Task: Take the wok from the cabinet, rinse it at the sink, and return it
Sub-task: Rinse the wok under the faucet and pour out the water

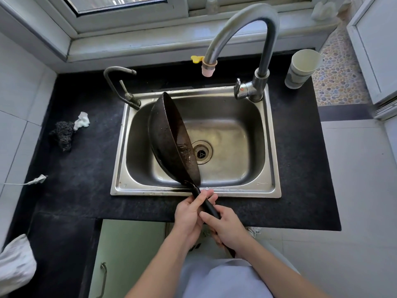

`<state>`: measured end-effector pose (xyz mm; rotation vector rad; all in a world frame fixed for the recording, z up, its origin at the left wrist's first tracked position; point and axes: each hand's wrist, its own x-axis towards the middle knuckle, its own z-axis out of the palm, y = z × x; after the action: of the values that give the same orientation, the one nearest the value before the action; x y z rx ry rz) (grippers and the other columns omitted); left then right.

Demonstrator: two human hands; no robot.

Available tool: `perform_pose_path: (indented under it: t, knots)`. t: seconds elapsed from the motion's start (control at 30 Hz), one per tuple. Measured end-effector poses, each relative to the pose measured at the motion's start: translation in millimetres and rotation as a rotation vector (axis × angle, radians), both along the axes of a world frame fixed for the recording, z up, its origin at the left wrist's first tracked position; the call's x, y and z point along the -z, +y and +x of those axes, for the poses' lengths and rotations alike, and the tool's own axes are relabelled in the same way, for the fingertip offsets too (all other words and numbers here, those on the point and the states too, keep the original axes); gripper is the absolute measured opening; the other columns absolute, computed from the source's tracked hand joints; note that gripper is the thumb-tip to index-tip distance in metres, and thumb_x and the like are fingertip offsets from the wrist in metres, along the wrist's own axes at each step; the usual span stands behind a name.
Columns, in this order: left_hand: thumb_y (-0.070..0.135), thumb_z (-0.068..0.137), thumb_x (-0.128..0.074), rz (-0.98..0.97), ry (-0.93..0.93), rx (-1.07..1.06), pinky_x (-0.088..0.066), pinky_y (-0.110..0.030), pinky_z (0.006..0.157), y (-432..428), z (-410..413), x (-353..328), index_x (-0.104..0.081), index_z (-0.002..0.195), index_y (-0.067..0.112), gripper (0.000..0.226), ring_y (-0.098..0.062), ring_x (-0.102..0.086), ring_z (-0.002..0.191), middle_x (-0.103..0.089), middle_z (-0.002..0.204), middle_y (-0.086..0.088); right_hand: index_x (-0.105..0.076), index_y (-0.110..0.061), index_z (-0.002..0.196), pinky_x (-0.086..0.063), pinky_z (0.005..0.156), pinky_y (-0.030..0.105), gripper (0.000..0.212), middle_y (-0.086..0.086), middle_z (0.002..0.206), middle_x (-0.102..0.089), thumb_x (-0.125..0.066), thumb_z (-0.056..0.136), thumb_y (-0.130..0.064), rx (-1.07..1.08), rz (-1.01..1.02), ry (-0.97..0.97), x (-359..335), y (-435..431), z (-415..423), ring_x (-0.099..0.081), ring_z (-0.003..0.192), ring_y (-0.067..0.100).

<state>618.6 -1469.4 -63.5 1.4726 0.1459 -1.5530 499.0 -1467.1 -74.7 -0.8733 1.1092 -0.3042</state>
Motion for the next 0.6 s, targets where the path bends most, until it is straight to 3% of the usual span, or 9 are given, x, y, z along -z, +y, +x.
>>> perform_pose_path:
  t: [0.3, 0.43, 0.5, 0.6]
  knots:
    - [0.014, 0.077, -0.074, -0.021, 0.025, -0.003, -0.057, -0.03, 0.077, 5.2, 5.2, 6.9, -0.072, 0.099, 0.002, 0.025, -0.017, -0.069, 0.085, -0.074, 0.089, -0.009, -0.06, -0.019, 0.089, -0.046, 0.04, 0.029, 0.017, -0.003, 0.056, -0.055, -0.063, 0.096, -0.033, -0.077, -0.044, 0.093, -6.6, -3.5, 1.6, -0.053, 0.039, 0.017]
    - [0.013, 0.08, -0.071, -0.044, 0.05, -0.05, -0.057, -0.029, 0.08, 7.3, 5.2, 6.1, -0.074, 0.096, 0.004, 0.019, -0.017, -0.071, 0.084, -0.074, 0.089, -0.01, -0.061, -0.02, 0.105, -0.059, 0.06, 0.04, 0.025, -0.001, 0.08, -0.065, -0.057, 0.096, -0.043, -0.068, -0.025, 0.261, -10.7, 1.4, 17.4, -0.066, 0.064, 0.02]
    - [0.014, 0.082, -0.069, -0.05, 0.07, -0.066, -0.058, -0.028, 0.076, 5.3, 2.7, 4.9, -0.073, 0.098, 0.002, 0.021, -0.017, -0.071, 0.083, -0.074, 0.088, -0.011, -0.058, -0.022, 0.108, -0.053, 0.072, 0.038, 0.027, -0.001, 0.095, -0.069, -0.053, 0.097, -0.046, -0.044, -0.124, 0.409, -11.8, 4.6, 22.7, -0.066, 0.085, 0.021]
    - [0.012, 0.089, -0.065, -0.034, 0.067, -0.075, -0.058, -0.029, 0.075, 3.4, -0.3, 5.3, -0.071, 0.102, -0.001, 0.019, -0.017, -0.07, 0.079, -0.073, 0.087, -0.01, -0.055, -0.021, 0.112, -0.042, 0.073, 0.031, 0.03, 0.0, 0.106, -0.07, -0.054, 0.097, -0.047, 0.025, -0.182, 0.435, -13.3, 5.2, 22.7, -0.065, 0.096, 0.021]
